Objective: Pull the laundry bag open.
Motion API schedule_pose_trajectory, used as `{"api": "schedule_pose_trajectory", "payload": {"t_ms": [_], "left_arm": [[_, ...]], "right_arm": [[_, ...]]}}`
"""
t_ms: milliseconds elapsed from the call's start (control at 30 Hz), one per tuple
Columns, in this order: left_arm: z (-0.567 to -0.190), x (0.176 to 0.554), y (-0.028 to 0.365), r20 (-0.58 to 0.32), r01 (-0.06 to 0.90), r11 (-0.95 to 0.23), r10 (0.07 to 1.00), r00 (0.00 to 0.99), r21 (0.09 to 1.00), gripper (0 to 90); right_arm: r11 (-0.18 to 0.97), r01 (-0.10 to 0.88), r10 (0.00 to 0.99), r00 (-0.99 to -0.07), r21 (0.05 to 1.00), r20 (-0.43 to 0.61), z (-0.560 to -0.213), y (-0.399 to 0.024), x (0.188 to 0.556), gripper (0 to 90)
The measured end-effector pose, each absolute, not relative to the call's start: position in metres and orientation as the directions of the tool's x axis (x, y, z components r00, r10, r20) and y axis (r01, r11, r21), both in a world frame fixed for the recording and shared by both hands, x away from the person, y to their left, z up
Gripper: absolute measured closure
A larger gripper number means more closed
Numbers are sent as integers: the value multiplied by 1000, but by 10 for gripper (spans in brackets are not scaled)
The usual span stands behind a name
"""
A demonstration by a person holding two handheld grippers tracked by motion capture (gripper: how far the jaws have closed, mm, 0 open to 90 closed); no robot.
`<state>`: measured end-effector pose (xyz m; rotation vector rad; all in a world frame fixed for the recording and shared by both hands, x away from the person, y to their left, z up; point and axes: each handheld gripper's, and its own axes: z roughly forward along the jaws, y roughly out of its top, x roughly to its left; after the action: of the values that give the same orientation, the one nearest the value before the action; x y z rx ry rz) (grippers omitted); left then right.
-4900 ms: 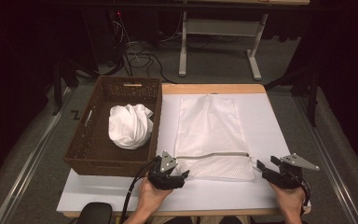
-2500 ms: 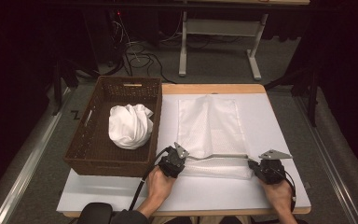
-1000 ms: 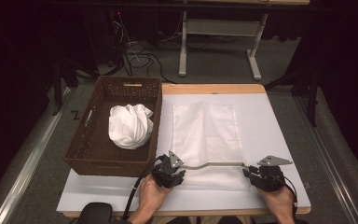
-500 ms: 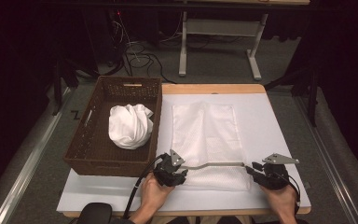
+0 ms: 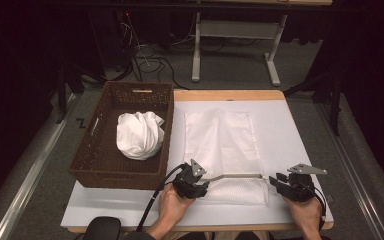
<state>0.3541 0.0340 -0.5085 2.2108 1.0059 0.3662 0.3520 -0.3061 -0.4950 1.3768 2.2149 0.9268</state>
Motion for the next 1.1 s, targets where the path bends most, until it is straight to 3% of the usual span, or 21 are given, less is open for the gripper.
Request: {"api": "schedule_pose_trajectory", "payload": {"t_ms": [800,1100], "left_arm": [[-516,360,33,-26,558,-448,763,645,698,461],[-516,360,34,-27,555,-448,761,649,701,462]], "right_arm": [[329,640,879,-476,694,23,-499,-299,356,620],[330,616,865,-501,715,32,-494,-294,354,715]]}}
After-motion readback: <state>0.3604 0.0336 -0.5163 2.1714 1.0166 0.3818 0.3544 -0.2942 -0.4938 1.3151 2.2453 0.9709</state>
